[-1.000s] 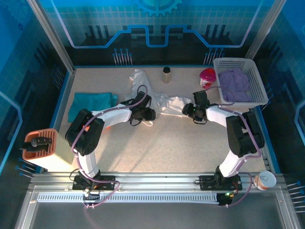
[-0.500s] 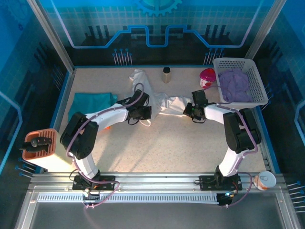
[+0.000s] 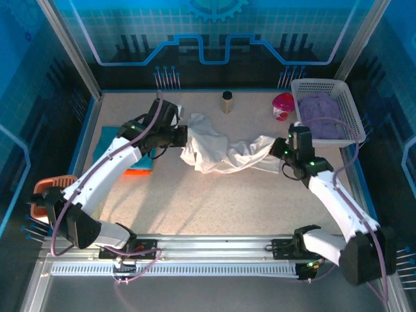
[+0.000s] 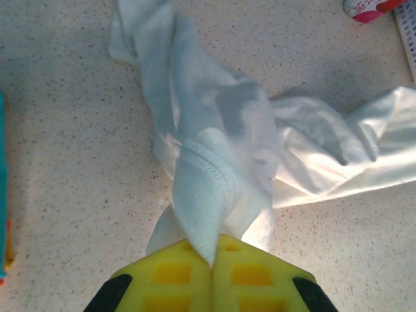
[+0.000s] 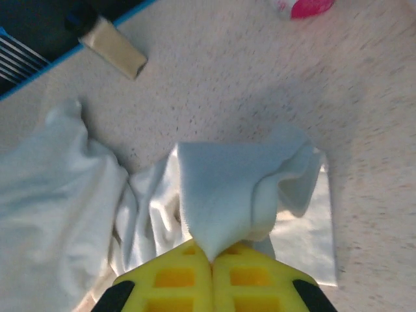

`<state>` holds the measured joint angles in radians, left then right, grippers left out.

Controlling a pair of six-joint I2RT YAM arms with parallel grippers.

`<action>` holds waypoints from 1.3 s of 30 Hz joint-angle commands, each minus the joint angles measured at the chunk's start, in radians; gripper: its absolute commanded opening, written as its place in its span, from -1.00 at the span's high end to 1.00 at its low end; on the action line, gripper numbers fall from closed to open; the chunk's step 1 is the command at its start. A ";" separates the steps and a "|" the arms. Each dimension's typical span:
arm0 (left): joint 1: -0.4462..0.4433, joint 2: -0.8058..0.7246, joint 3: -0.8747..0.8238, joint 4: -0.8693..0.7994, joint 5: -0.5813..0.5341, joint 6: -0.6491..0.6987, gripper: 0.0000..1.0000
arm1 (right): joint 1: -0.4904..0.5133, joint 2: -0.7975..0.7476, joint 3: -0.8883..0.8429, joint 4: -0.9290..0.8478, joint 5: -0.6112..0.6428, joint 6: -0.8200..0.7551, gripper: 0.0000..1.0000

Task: Fold and stack the t-shirts

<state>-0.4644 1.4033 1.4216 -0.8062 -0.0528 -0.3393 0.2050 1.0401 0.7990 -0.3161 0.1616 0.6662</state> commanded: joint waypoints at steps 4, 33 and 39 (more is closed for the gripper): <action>0.085 0.004 0.140 -0.149 0.014 0.058 0.81 | -0.082 -0.148 0.016 -0.122 0.067 -0.051 1.00; 0.215 0.278 0.003 0.092 0.159 -0.040 -0.20 | -0.066 0.276 0.183 -0.123 -0.235 -0.135 -0.99; 0.160 0.088 -0.329 0.188 0.214 -0.141 -0.20 | 0.124 0.190 0.038 0.028 -0.318 -0.199 -0.99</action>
<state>-0.2924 1.5475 1.1797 -0.6846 0.1085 -0.4076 0.2520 1.2533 0.8795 -0.3695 -0.0971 0.5159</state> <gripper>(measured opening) 0.600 0.996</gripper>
